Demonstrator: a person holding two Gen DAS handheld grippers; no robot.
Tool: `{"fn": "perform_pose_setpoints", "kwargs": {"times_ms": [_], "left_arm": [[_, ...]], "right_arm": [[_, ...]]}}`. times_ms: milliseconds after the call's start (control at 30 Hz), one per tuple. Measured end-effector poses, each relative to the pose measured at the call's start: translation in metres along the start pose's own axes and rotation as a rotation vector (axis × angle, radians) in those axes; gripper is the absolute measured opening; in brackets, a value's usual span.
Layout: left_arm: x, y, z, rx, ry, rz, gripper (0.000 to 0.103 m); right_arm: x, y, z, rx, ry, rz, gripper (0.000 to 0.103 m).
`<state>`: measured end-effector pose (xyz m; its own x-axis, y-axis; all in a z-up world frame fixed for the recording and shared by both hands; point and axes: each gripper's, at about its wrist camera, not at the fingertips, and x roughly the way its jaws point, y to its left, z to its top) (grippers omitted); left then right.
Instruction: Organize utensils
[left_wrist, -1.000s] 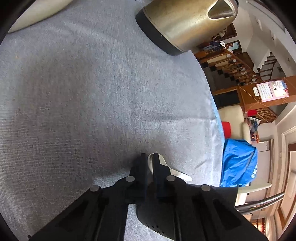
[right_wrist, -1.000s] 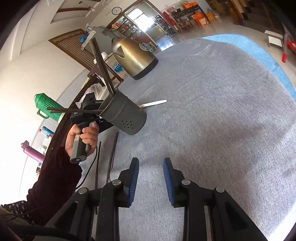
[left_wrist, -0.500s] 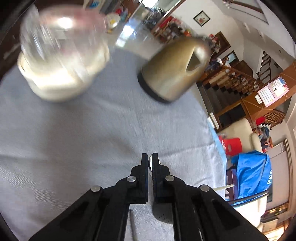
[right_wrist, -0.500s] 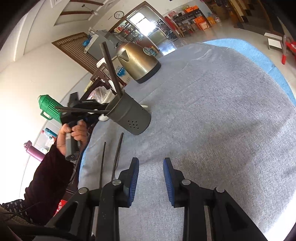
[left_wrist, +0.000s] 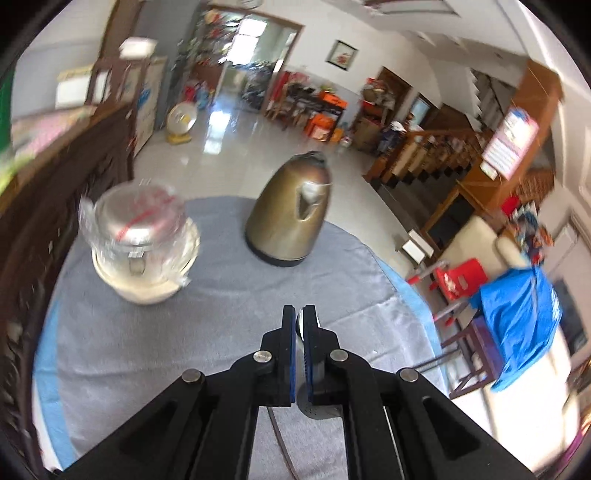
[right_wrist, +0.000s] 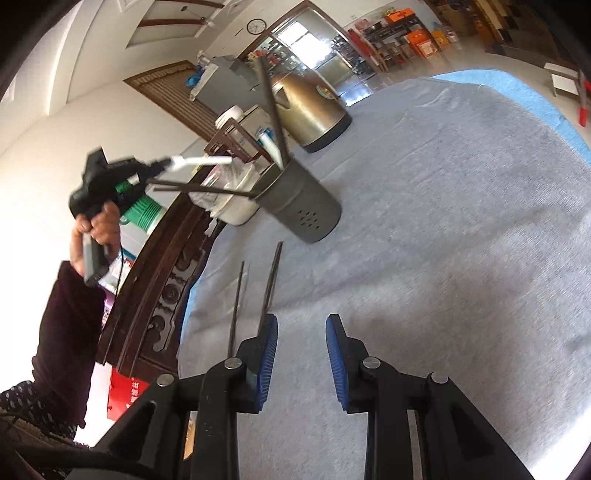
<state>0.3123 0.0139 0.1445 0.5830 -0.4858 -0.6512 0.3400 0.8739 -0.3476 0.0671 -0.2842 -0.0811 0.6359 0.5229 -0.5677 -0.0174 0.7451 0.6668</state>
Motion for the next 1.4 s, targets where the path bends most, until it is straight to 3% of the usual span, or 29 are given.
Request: {"fn": "perform_pose_setpoints", "kwargs": {"times_ms": [467,633,800,933,967,1100,1300,1400], "left_arm": [[0.036,-0.112,-0.016,0.421,0.073,0.190,0.004],[0.032,-0.130,-0.022,0.486,0.082,0.214,0.004],[0.017,-0.132,-0.019,0.441,0.074,0.166,0.005],[-0.011,-0.127,-0.024,0.382,0.024,0.096,0.005],[-0.022,-0.126,-0.027,0.375,0.001,0.076,0.008],[-0.052,-0.113,-0.039,0.357,-0.065,0.047,0.032],[-0.079,-0.060,-0.028,0.251,-0.106,0.079,0.035],[-0.092,-0.014,-0.030,0.128,-0.132,0.082,0.040]], "right_arm": [[-0.038,0.003,-0.018,-0.021,-0.056,-0.013,0.030],[-0.050,-0.008,-0.018,0.005,-0.079,-0.020,0.030],[-0.055,-0.013,-0.017,0.022,-0.090,-0.010,0.030],[-0.056,-0.011,-0.017,0.018,-0.092,-0.003,0.030],[-0.056,-0.010,-0.018,0.016,-0.092,0.000,0.030],[-0.052,-0.010,-0.017,0.018,-0.083,0.003,0.030],[-0.042,-0.009,-0.016,0.026,-0.062,0.012,0.030],[-0.039,-0.007,-0.017,0.019,-0.056,0.022,0.030]]}}
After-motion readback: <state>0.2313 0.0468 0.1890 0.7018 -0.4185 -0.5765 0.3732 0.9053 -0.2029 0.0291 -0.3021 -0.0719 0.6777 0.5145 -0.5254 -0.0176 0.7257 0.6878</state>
